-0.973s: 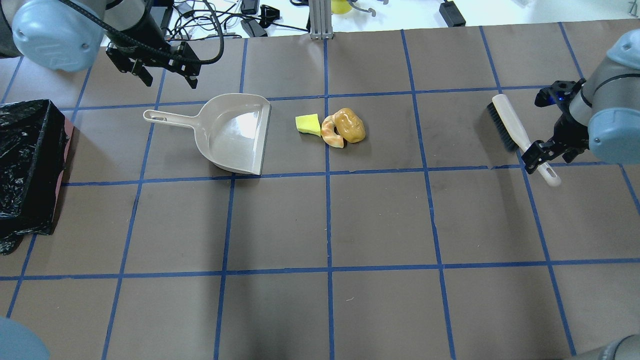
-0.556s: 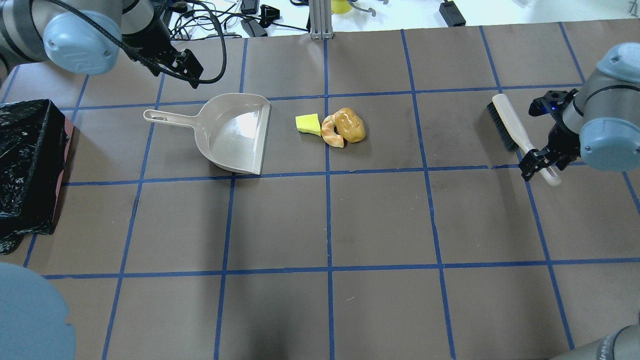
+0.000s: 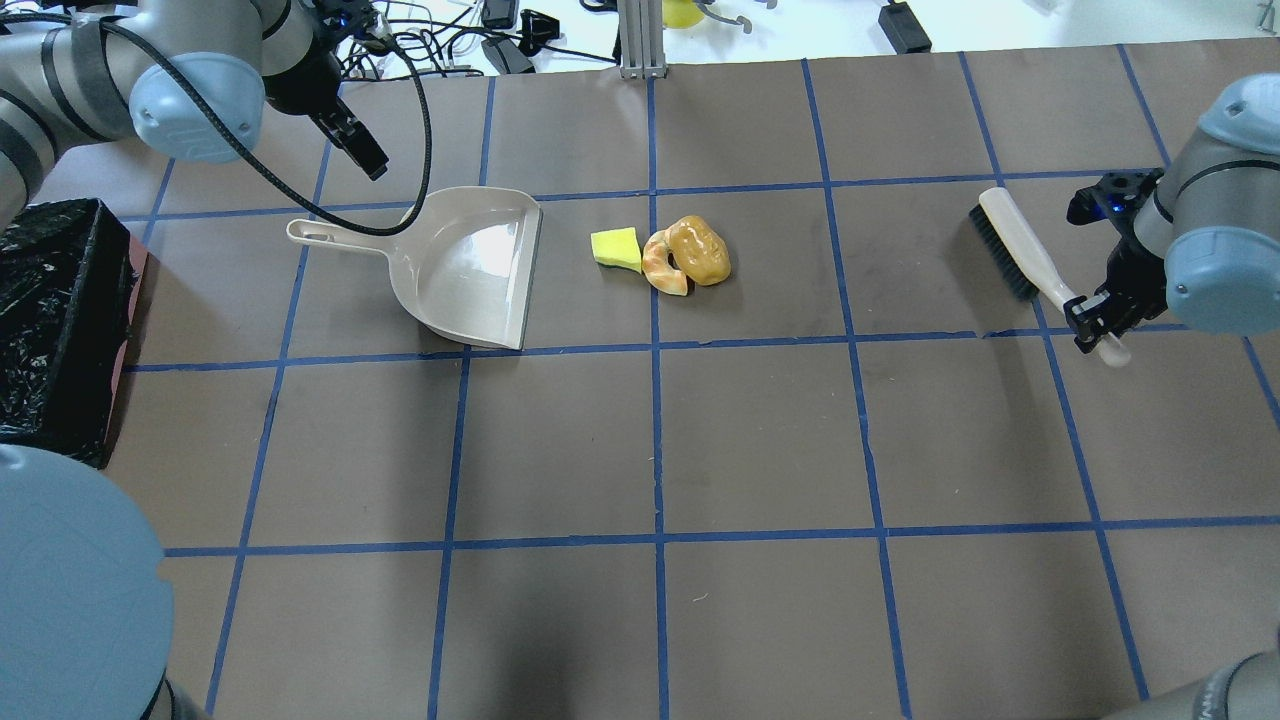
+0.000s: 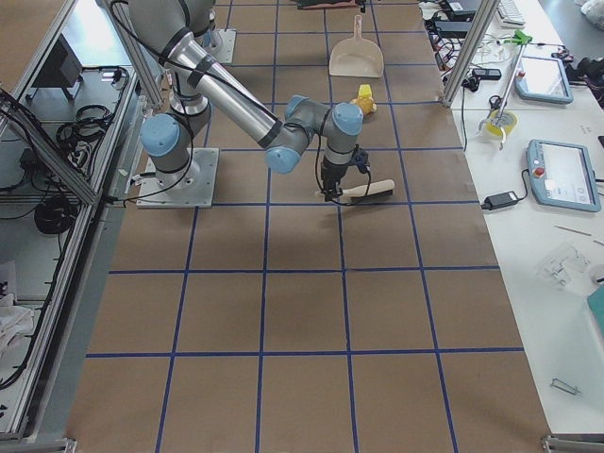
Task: Sweep and dump trash into bin
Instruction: 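Grasp the dustpan handle with the left gripper while the right gripper grasps the brush handle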
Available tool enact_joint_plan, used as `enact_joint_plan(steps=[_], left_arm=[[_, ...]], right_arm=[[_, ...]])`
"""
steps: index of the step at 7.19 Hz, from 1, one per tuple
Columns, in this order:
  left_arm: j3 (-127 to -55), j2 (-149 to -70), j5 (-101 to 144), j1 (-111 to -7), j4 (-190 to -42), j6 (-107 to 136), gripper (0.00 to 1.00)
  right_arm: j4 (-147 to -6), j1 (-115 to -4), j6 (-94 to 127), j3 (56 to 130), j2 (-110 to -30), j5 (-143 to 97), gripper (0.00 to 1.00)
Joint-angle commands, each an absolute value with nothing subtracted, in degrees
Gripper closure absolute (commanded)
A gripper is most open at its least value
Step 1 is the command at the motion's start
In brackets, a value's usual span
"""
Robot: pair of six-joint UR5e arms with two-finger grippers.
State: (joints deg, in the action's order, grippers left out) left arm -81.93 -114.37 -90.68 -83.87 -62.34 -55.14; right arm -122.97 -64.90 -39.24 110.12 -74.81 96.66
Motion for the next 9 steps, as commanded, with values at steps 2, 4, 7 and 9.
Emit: enact_joint_plan(steps=[2, 4, 7, 9], left_arm=[[-81.57, -117.41, -89.3, -82.36, -61.26, -77.67, 0.0], [-82.34, -117.6, -92.09, -81.3, -61.78, -84.33, 0.22], [-84.97, -119.44, -92.81, -81.04, -61.18, -88.42, 0.06], [-86.04, -119.62, -92.99, -81.04, -60.82, -94.02, 0.03]], right_arm=[[-117.64, -66.35, -32.66, 106.89, -79.08, 98.07, 1.0], [-109.11, -75.35, -18.79, 103.38, -79.55, 103.92, 1.0], [-103.46, -89.52, 3.26, 94.96, -70.35, 107.23, 1.0], [-97.07, -98.31, 20.12, 86.44, -63.31, 104.79, 1.0]])
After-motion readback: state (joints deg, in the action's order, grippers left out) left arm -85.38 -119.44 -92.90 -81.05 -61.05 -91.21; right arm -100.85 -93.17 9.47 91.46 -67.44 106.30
